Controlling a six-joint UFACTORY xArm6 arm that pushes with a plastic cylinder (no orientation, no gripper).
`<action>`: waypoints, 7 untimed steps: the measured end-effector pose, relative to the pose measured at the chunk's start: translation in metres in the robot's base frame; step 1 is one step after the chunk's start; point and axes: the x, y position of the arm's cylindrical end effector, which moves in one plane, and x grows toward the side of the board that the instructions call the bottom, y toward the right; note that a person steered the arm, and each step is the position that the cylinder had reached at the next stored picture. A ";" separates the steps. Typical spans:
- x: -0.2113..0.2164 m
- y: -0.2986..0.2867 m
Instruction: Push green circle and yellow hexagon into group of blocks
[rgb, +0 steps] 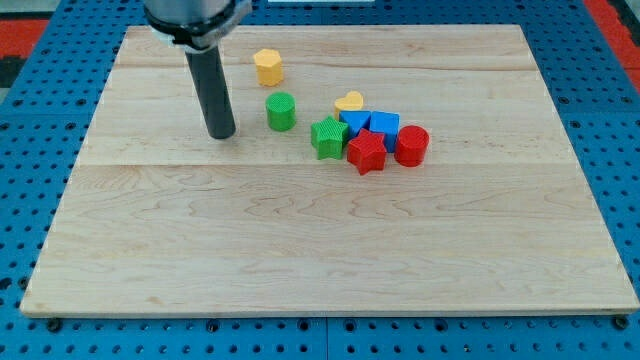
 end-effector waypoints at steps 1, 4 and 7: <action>-0.022 0.037; -0.050 0.047; -0.113 0.046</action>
